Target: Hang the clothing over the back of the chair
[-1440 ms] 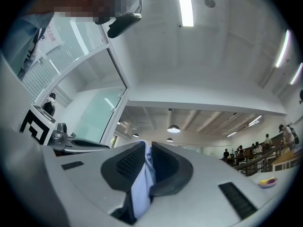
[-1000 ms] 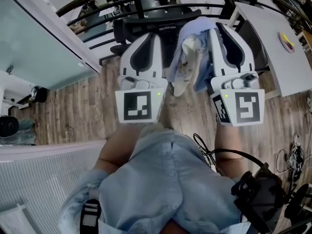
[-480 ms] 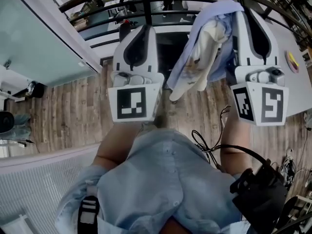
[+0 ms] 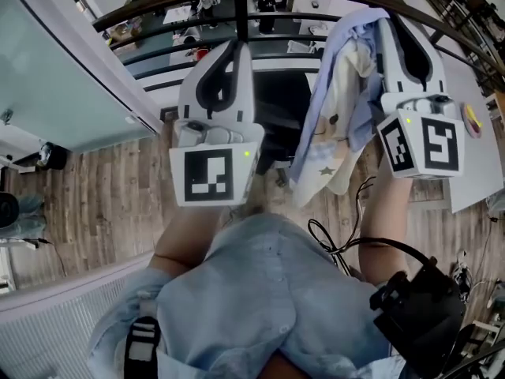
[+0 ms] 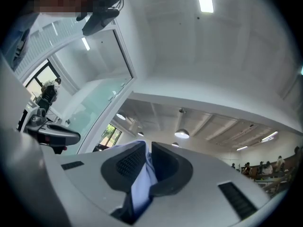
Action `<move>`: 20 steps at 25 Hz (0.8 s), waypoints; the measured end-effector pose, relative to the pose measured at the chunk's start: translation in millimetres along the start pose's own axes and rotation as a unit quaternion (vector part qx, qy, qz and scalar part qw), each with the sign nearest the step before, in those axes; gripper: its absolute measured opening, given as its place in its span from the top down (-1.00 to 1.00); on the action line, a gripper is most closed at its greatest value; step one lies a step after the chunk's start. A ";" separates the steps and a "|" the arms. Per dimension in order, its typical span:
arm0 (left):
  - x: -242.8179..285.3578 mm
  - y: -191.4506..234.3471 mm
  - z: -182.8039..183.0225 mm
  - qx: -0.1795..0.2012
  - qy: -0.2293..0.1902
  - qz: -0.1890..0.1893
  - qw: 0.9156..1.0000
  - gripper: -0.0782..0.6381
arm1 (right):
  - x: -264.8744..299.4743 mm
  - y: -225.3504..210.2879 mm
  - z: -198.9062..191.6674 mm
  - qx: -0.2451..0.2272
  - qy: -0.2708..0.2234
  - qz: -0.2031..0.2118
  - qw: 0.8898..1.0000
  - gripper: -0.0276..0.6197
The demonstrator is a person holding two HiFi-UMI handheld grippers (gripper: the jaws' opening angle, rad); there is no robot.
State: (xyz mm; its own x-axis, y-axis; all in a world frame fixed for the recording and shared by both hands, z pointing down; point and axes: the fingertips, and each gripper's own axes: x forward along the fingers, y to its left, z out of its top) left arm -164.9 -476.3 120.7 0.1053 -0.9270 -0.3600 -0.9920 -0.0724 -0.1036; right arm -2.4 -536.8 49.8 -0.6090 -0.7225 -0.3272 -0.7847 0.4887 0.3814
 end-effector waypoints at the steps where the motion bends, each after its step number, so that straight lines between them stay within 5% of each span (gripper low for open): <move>1: 3.8 4.1 -5.0 -0.003 0.005 0.000 1.000 0.73 | 8.5 -0.3 -12.5 0.005 0.019 0.004 1.000 0.77; 5: 17.4 22.0 -17.9 -0.016 0.017 0.004 1.000 0.73 | 40.6 6.5 -64.4 0.038 0.105 0.050 0.993 0.72; 10: 28.1 31.2 -34.0 -0.023 0.032 0.003 0.999 0.73 | 51.2 12.2 -102.8 0.044 0.166 0.094 0.981 0.27; 17: 29.7 34.7 -41.1 -0.029 0.038 0.003 0.999 0.73 | 30.7 42.7 -142.8 -0.004 0.285 0.212 0.935 0.28; 20: 27.6 31.4 -39.2 -0.029 0.037 0.005 0.999 0.73 | 13.6 37.7 -140.5 -0.011 0.283 0.225 0.932 0.29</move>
State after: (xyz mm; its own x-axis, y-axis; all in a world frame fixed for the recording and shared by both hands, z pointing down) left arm -195.9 -518.5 143.9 0.0928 -0.9522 -0.2912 -0.9955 -0.0832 -0.0452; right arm -24.0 -596.9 181.2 -0.7127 -0.5916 0.3768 -0.4575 0.7993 0.3895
